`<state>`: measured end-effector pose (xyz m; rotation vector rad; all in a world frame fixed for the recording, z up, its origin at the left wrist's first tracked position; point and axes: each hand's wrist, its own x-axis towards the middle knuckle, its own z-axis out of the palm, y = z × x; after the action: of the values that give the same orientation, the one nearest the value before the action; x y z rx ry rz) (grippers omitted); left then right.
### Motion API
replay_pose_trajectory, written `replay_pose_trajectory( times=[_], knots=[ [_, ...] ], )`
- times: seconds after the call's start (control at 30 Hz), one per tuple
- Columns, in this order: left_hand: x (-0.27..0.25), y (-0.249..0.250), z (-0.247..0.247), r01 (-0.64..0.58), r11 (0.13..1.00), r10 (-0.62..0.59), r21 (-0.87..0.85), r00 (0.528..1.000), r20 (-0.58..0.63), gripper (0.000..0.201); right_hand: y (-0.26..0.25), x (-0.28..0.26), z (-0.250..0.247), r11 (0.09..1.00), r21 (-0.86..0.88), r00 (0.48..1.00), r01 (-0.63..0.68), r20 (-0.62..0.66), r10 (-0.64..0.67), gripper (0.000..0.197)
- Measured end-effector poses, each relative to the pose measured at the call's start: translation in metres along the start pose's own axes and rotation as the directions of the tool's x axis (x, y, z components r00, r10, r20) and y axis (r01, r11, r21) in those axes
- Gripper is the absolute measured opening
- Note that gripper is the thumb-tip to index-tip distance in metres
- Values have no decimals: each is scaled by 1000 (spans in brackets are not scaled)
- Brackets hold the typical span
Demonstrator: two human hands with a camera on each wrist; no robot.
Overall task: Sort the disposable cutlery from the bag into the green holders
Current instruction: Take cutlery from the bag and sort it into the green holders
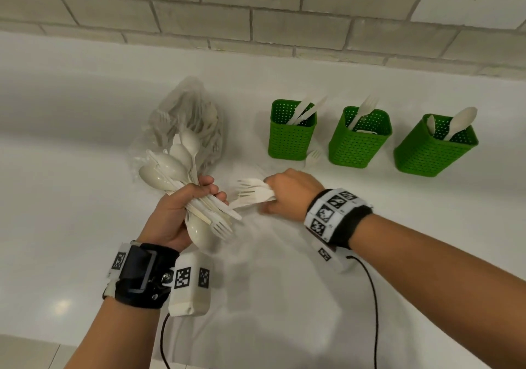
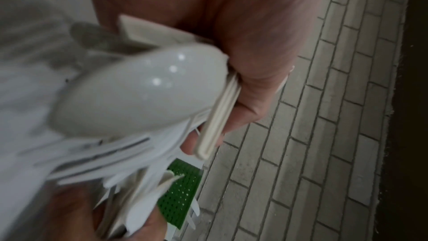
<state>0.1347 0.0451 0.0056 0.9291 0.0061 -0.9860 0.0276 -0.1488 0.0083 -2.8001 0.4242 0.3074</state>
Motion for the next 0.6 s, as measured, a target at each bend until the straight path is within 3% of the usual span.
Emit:
replay_pose_trajectory(
  times=[0.13, 0.33, 0.5, 0.6],
  knots=[
    [-5, 5, -7, -25, 999, 26, 21, 999, -47, 19, -12, 10, 12, 1000, -9, 1000, 6, 23, -6, 21],
    [-5, 14, -8, -33, 999, 31, -28, 998, -55, 17, -11, -14, 9, 976, -61, 973, 209, 109, -202, 29],
    [-5, 17, -10, -52, 999, 51, -16, 997, -63, 17, 23, -18, -36, 988, -57, 979, 142, 155, -132, 23],
    [-7, 15, -7, -51, 999, 51, -13, 997, -54, 17, 31, 1, -55, 952, -252, 981, 171, 129, -142, 15]
  ],
)
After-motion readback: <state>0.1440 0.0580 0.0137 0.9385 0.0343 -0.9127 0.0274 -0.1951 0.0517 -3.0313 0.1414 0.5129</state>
